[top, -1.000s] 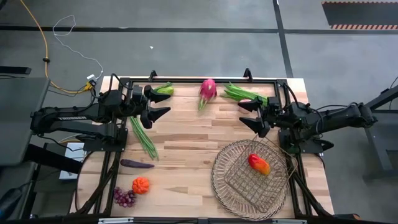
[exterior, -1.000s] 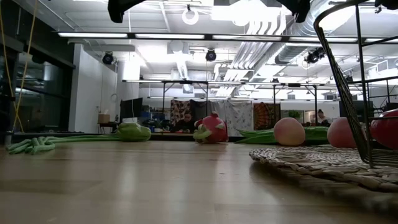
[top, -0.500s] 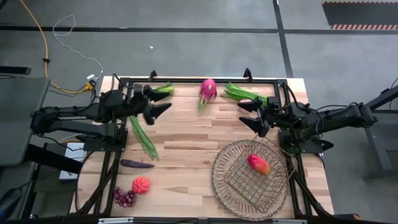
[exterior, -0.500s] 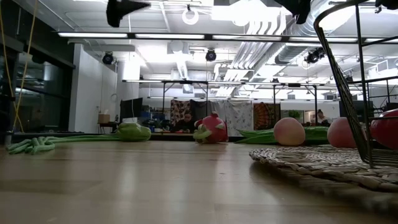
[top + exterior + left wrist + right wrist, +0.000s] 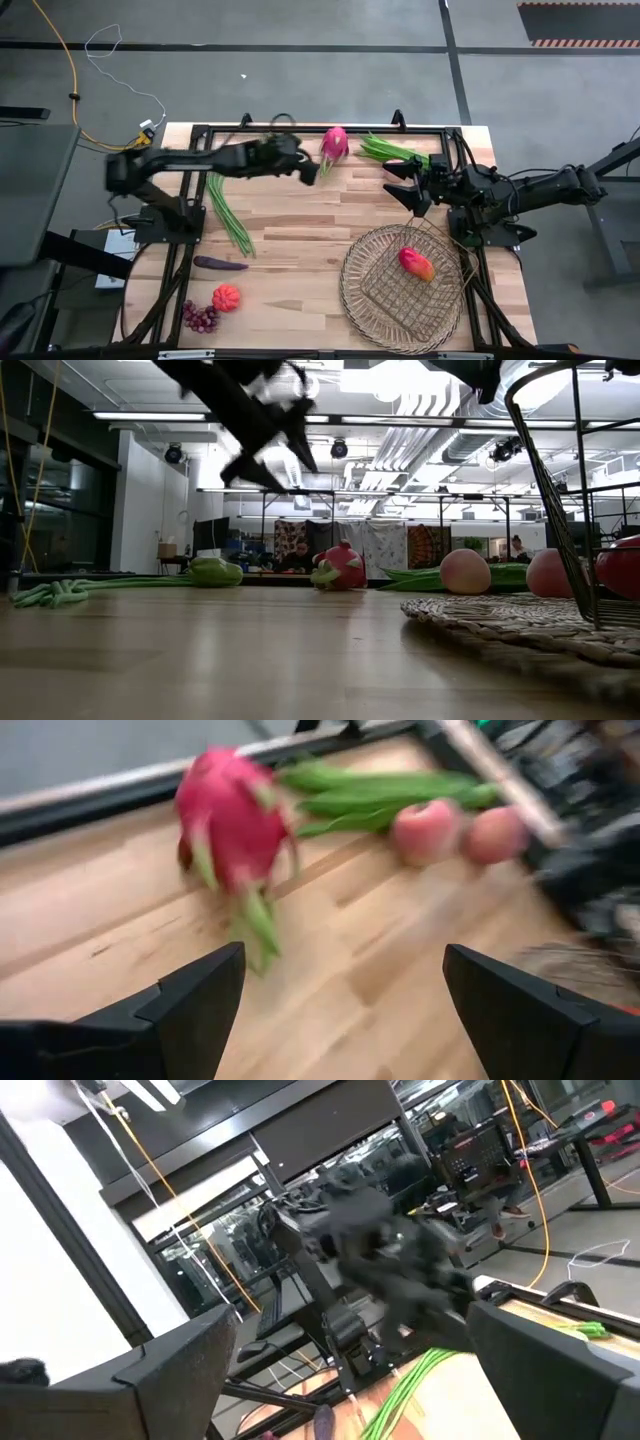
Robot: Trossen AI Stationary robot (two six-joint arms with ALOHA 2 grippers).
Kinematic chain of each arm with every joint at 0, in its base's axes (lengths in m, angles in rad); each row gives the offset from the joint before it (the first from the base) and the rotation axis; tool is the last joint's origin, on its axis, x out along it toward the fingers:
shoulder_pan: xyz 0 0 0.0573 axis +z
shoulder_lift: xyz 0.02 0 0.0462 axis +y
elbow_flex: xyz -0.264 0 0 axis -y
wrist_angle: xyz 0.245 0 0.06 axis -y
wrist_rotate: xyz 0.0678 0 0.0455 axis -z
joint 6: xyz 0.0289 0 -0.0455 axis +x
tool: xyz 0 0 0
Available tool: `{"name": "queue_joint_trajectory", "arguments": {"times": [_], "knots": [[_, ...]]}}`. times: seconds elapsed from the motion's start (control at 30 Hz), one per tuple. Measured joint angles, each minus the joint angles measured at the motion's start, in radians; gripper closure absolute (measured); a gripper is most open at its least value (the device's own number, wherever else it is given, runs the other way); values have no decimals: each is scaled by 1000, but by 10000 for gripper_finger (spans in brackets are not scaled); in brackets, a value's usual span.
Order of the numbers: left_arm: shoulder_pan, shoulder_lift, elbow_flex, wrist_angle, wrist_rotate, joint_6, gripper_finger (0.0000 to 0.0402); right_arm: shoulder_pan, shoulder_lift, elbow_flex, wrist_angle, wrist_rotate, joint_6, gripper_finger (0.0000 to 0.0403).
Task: Build produce basket
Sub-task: Put the dragon fruit into the wire basket
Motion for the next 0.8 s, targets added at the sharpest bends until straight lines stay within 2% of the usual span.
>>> {"name": "queue_joint_trajectory", "arguments": {"times": [0.17,0.37,0.63,0.8], "knots": [[62,216,106,-16,11,0,74,0,0,0,-22,35,2,18],[122,387,242,-16,60,25,74,0,0,0,-27,78,3,18],[154,533,409,-93,120,70,74,0,0,0,-28,112,0,18],[154,576,430,-107,108,77,74,0,0,0,-30,112,0,18]]}}
